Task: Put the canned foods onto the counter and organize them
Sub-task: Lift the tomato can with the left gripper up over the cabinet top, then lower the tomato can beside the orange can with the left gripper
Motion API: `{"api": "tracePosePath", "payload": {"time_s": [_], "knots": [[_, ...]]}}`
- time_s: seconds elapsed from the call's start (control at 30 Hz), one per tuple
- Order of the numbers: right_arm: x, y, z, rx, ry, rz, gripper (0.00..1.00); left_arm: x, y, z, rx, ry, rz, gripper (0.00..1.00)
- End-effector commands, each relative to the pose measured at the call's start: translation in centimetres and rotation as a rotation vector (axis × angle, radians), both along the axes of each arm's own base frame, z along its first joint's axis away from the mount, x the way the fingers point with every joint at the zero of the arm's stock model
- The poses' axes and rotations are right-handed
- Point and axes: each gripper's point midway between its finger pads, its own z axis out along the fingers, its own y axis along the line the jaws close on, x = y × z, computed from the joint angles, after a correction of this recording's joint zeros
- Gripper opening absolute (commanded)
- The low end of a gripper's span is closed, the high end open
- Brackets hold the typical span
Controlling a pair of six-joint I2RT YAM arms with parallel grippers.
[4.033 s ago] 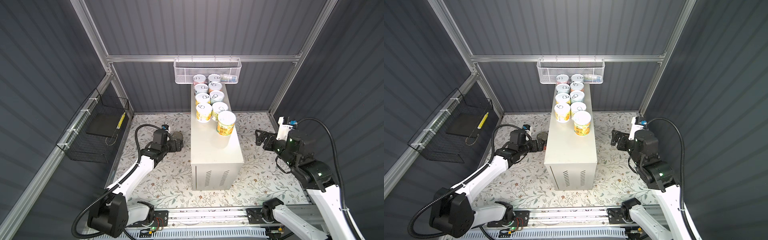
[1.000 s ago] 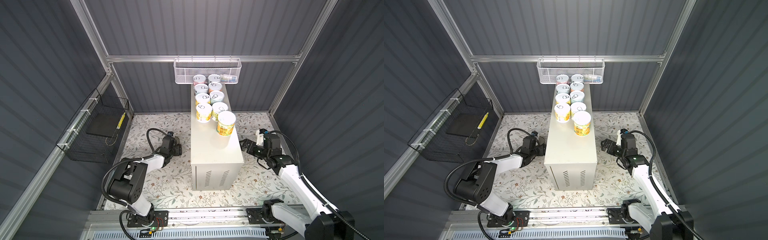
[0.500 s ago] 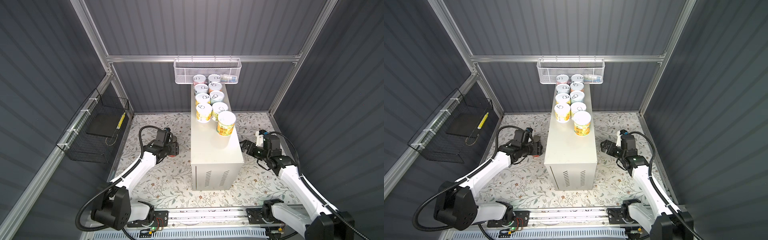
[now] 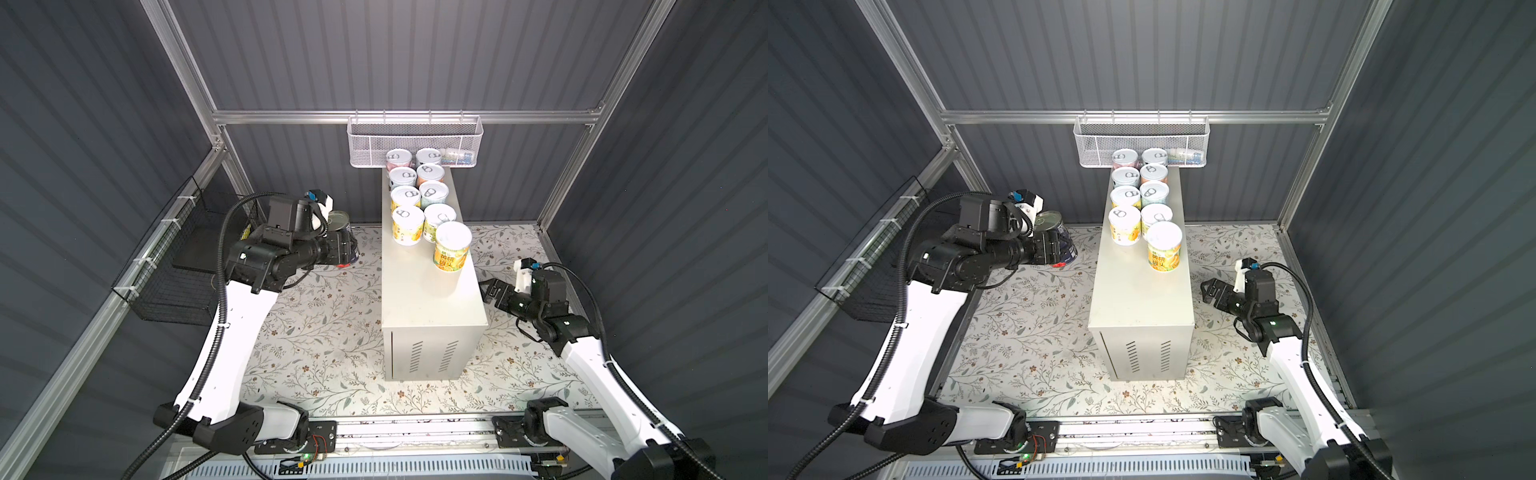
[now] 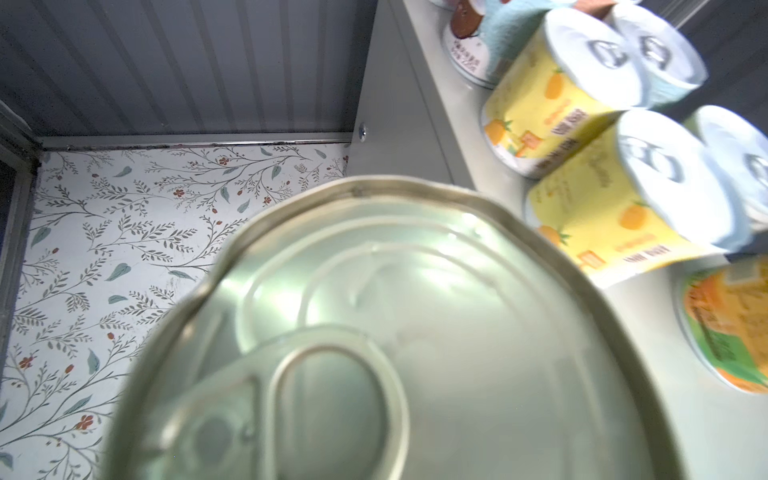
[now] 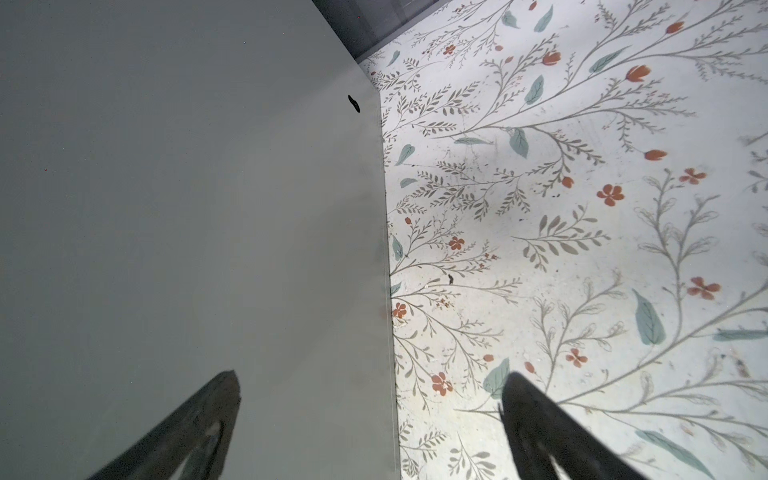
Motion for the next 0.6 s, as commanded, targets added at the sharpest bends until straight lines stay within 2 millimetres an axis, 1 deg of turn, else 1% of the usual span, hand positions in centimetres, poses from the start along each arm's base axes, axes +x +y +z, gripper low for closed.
{"api": "tracePosePath", "payload": {"time_s": [0.0, 0.1, 0.17, 0.33, 0.57], "knots": [[0.1, 0.2, 1.6, 0.022, -0.038, 0.009, 0.99, -2.6, -2.4, 3.8, 0.007, -0.064, -0.096, 0.0], [0.2, 0.1, 2.0, 0.013, -0.047, 0.007, 0.99, -3.8, -5.2, 5.4, 0.011, -0.09, -0.183, 0.0], [0.3, 0.1, 2.3, 0.013, -0.051, 0.007, 0.99, -4.3, -6.7, 5.8, 0.039, -0.117, -0.213, 0.0], [0.0, 0.1, 3.1, 0.021, -0.067, 0.003, 0.99, -5.0, -8.7, 5.9, 0.083, -0.149, -0.248, 0.0], [-0.3, -0.2, 3.9, 0.009, -0.089, -0.007, 0.99, -5.6, -10.8, 5.9, 0.145, -0.224, -0.258, 0.0]]}}
